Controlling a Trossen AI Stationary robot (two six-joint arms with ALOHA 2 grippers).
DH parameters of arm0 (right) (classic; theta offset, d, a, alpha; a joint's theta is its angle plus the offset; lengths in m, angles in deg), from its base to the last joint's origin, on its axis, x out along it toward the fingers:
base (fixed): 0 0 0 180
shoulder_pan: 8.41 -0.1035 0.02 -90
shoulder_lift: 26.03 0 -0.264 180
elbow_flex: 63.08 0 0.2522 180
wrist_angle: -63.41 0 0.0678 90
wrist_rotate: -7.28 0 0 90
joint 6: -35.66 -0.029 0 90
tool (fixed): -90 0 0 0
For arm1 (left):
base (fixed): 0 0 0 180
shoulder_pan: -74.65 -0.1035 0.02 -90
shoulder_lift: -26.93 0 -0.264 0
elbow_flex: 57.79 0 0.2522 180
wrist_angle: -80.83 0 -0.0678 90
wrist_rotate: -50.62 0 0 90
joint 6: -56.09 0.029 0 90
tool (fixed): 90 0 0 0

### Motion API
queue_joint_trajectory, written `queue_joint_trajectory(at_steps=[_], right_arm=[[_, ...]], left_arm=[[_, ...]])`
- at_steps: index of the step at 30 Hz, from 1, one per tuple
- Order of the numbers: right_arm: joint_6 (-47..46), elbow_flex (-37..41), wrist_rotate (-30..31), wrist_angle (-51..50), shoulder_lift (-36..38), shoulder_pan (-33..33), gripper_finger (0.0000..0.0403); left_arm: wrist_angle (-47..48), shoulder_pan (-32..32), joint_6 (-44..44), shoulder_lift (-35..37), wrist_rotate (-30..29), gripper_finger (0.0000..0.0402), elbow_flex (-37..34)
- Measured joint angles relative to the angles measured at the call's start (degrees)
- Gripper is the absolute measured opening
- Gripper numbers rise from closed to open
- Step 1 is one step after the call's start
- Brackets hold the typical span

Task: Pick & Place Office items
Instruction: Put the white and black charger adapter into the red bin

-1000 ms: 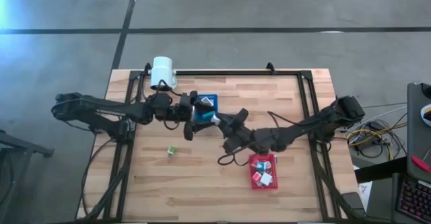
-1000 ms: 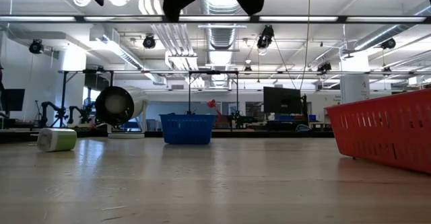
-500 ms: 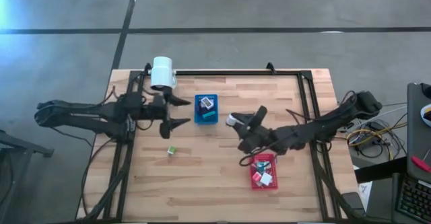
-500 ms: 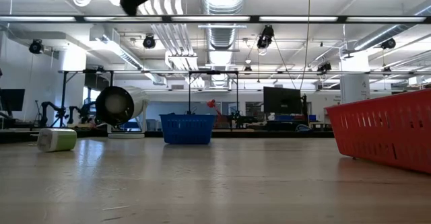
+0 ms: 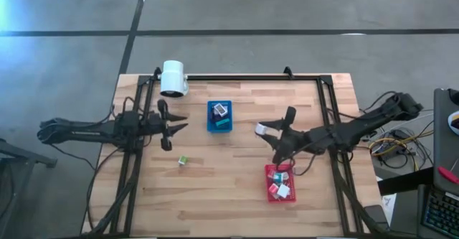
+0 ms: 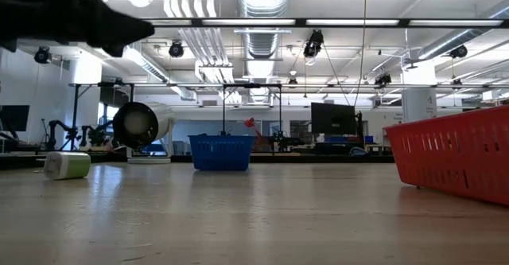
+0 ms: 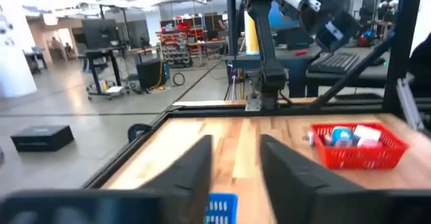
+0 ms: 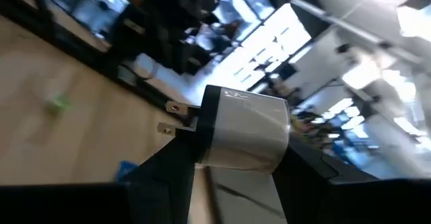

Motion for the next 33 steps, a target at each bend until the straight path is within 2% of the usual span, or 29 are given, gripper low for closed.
queue_joint_trajectory(at_steps=[4,6,11,14,18,22,33], right_arm=[[-8.63,0.46,-4.63,-6.49,3.08,-0.04,0.0153],[-13.36,0.46,-8.05,-10.07,4.90,-0.13,0.0153],[-26.63,0.48,-18.25,-19.27,11.34,-0.11,0.0154],[-31.96,0.85,-19.69,-24.05,15.58,-0.11,0.0154],[-35.84,2.67,-23.17,-28.19,21.05,0.00,0.0152],[-36.12,6.92,-28.56,-26.55,26.48,-0.09,0.0153],[-40.36,19.54,-28.55,-21.82,44.44,-0.09,0.0152]], left_arm=[[0.28,-0.02,4.54,3.86,0.00,0.0034,-4.31],[0.47,-0.02,6.72,5.52,0.00,0.0010,-5.65],[0.69,-0.02,12.11,7.33,0.00,0.0020,-8.62],[0.75,-0.02,12.18,7.20,-0.28,0.0023,-9.13],[0.55,-0.02,12.06,7.09,-0.44,0.0019,-9.13],[0.45,-0.02,12.04,7.11,-0.45,0.0019,-9.13],[0.46,-0.02,11.80,7.10,-0.46,0.0020,-9.13]])
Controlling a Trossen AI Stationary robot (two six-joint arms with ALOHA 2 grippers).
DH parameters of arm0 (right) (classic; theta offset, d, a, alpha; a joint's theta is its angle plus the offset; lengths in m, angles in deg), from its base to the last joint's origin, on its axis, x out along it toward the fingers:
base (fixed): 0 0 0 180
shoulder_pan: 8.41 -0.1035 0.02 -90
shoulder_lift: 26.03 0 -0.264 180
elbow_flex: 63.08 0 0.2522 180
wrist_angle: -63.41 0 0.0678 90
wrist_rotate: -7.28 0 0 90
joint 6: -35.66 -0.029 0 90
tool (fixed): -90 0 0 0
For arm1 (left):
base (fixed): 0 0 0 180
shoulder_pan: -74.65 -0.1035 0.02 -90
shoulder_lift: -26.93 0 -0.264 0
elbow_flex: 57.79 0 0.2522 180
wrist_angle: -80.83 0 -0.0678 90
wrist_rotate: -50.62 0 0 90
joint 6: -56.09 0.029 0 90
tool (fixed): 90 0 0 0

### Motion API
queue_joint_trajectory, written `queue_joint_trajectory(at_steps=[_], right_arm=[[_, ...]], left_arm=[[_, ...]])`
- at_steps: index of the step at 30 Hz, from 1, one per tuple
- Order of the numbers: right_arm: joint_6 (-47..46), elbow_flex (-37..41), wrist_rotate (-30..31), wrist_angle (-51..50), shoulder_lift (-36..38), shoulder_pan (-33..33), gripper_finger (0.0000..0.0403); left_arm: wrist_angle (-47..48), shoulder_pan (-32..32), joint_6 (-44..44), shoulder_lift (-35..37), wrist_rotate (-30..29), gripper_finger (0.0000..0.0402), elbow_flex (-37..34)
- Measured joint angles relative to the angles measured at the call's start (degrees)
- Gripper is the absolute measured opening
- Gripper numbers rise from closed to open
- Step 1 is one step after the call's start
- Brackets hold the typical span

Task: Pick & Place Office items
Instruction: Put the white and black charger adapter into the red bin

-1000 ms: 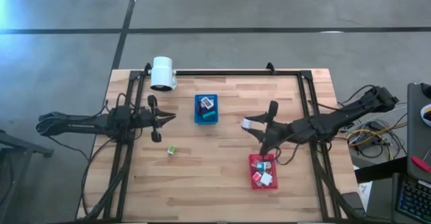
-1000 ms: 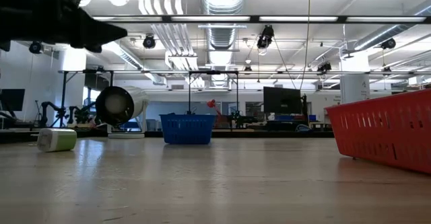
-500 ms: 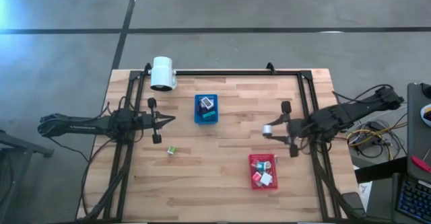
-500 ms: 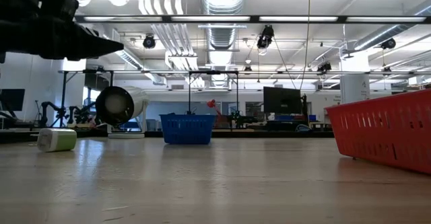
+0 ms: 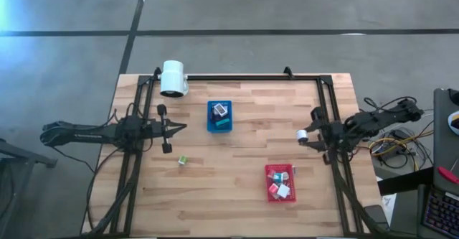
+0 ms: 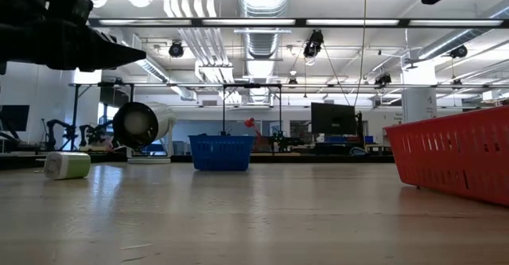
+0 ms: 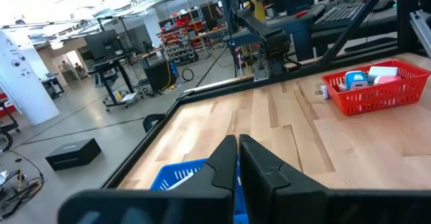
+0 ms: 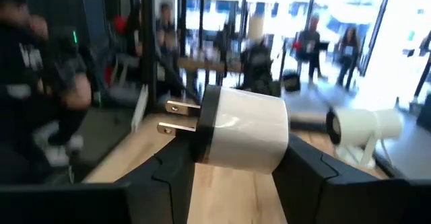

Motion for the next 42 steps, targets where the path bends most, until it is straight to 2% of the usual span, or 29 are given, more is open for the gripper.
queue_joint_trajectory(at_steps=[6,17,19,42], right_arm=[[3.82,7.95,0.04,9.49,9.31,0.02,0.0152],[8.14,18.55,1.35,11.75,22.21,0.02,0.0152],[7.64,18.88,3.01,12.52,22.57,0.04,0.0152],[8.00,20.89,3.23,11.57,22.44,0.15,0.0157]], left_arm=[[0.00,0.00,0.00,0.00,0.00,0.0019,0.00],[0.02,0.00,0.00,-0.01,-0.02,0.0020,0.00],[0.02,0.00,0.00,0.01,-0.02,0.0018,0.00],[0.24,0.02,0.00,-0.16,-0.13,0.0016,0.00]])
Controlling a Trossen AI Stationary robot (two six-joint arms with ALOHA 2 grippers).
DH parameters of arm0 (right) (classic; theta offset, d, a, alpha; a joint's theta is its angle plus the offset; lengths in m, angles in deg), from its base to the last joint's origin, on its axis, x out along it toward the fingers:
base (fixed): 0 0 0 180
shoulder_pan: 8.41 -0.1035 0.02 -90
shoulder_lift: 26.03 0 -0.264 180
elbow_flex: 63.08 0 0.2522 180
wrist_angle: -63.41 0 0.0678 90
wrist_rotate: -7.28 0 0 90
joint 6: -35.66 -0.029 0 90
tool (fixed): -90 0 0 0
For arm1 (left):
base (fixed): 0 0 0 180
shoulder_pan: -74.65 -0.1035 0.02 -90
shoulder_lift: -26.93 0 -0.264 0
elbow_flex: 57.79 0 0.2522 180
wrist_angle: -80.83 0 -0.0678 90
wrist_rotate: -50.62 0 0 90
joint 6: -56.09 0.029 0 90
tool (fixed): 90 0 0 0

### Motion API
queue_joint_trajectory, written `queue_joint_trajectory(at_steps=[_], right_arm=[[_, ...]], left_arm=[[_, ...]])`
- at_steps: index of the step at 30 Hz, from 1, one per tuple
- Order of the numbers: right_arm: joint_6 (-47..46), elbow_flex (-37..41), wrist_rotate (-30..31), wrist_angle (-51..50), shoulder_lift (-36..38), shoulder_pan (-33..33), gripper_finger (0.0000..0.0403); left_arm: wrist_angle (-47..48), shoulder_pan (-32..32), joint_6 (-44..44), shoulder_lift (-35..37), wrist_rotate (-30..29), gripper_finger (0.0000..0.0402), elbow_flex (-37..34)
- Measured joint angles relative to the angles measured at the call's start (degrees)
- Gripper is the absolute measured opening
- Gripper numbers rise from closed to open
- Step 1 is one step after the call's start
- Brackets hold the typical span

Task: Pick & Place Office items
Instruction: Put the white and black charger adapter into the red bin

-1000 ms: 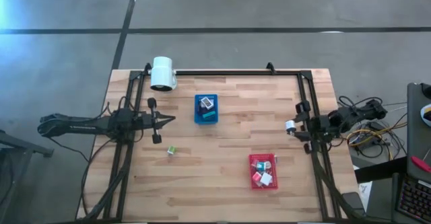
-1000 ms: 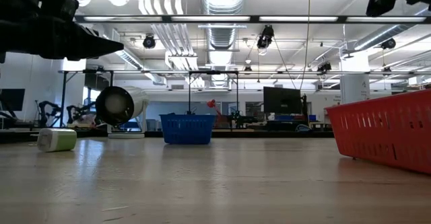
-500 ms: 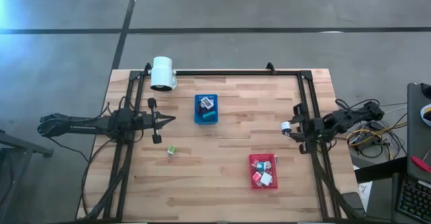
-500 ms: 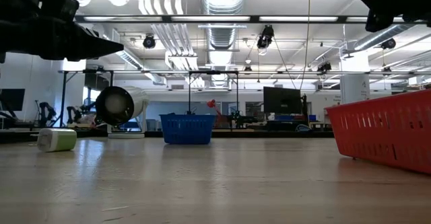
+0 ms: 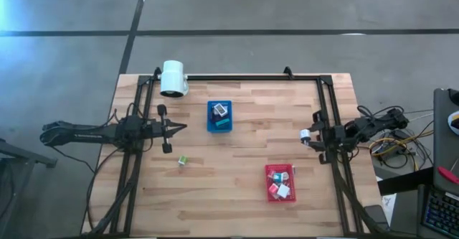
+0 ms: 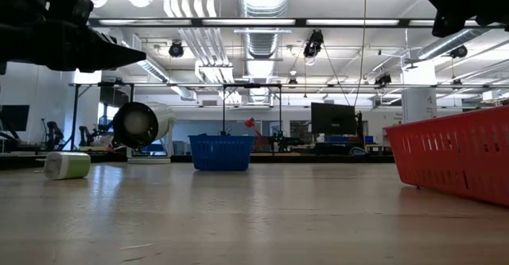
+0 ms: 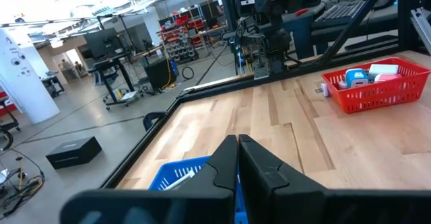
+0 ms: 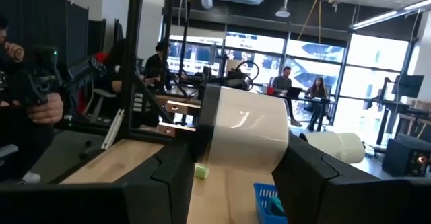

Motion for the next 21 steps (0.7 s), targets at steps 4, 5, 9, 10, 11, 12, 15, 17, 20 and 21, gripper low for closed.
queue_joint_trajectory(at_steps=[4,5,9,10,11,12,15,17,20,21], right_arm=[[0.02,0.00,-0.02,0.03,0.02,0.00,0.0154],[0.02,0.00,-0.02,0.01,0.00,0.00,0.0155],[-0.16,0.00,1.51,0.09,-0.43,-0.02,0.0156],[-0.35,-0.05,2.53,0.07,-0.73,-0.02,0.0156],[-0.44,-0.24,3.31,-0.04,-1.32,0.00,0.0155],[-0.46,-0.63,3.39,-0.06,-2.18,0.00,0.0155],[-0.67,-3.21,3.32,-0.09,-6.40,-0.02,0.0155],[-1.12,-5.51,3.53,0.09,-10.57,-0.02,0.0156],[-2.86,-10.61,4.82,-3.16,-18.12,-0.04,0.0155],[-3.97,-12.98,5.14,-5.59,-20.82,-0.04,0.0155]], left_arm=[[0.00,-0.01,0.00,0.00,0.00,0.0016,0.00],[0.00,0.00,0.00,0.00,0.00,0.0016,0.00],[0.00,0.00,0.00,0.00,0.00,0.0016,0.00],[0.00,-0.02,0.00,0.00,0.00,0.0016,0.00],[0.00,0.00,0.00,0.00,0.02,0.0016,0.00],[0.00,0.00,0.00,0.00,0.02,0.0016,0.00],[0.00,-0.01,0.01,0.00,0.02,0.0016,0.00],[0.00,0.00,0.04,0.00,0.02,0.0016,0.00],[0.00,0.00,0.07,0.00,0.02,0.0016,0.00],[0.00,0.00,0.07,0.00,0.02,0.0016,0.00]])
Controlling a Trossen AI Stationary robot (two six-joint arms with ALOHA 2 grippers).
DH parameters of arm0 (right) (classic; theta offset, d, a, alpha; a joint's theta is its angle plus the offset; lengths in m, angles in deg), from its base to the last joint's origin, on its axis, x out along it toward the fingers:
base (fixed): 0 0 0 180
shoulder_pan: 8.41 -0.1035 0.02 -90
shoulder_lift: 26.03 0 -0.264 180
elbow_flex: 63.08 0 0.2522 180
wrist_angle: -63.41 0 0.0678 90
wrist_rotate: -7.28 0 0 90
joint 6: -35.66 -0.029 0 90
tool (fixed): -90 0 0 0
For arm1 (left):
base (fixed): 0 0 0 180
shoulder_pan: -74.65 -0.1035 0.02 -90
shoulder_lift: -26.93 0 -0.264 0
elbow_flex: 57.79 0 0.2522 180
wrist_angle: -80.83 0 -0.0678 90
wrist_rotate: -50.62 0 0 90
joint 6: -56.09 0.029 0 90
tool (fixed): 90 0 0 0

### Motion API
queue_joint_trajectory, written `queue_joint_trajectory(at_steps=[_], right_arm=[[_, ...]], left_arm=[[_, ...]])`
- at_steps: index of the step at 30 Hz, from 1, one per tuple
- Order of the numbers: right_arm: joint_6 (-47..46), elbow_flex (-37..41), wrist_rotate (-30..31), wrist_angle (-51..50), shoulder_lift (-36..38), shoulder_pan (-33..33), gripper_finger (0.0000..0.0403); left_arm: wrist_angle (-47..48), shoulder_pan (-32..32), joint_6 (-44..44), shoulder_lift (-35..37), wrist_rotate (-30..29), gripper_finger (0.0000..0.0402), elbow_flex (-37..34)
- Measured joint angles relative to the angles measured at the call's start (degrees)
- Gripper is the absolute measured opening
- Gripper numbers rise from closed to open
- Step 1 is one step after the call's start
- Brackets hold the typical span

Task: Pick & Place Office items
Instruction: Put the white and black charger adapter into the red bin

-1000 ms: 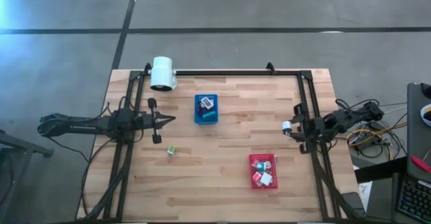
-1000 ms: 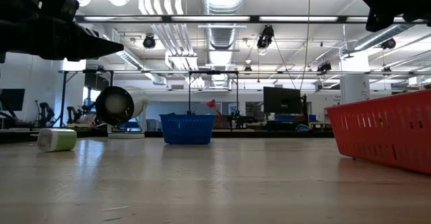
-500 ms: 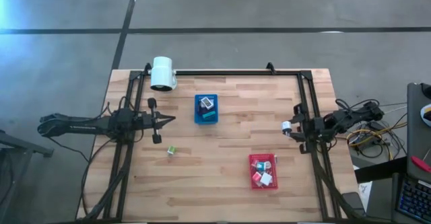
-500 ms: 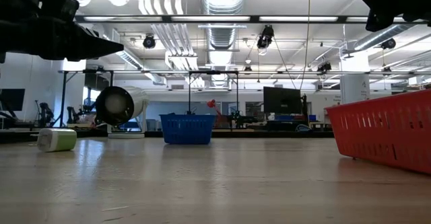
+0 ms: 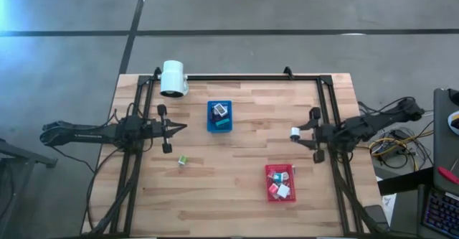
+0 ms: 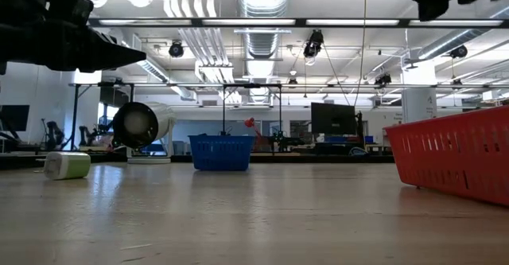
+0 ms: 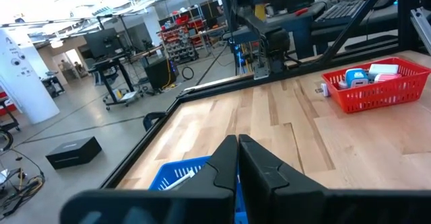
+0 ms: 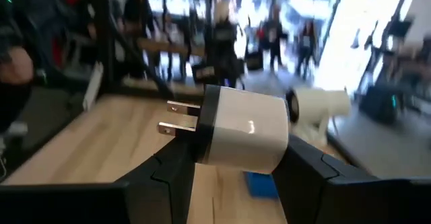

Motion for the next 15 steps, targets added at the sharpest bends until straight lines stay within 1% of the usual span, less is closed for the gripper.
queue_joint_trajectory(at_steps=[4,11,15], right_arm=[[-6.32,-11.15,2.74,-12.76,-11.24,0.00,0.0155],[-17.07,-30.59,3.72,-40.80,-30.80,0.00,0.0156],[-22.42,-39.75,3.80,-54.77,-40.36,-0.06,0.0156]], left_arm=[[0.00,0.00,-0.04,0.00,-0.02,0.0016,0.00],[0.00,0.00,-0.31,0.00,-0.04,0.0016,0.00],[0.02,0.00,-0.31,0.00,-0.04,0.0016,0.00]])
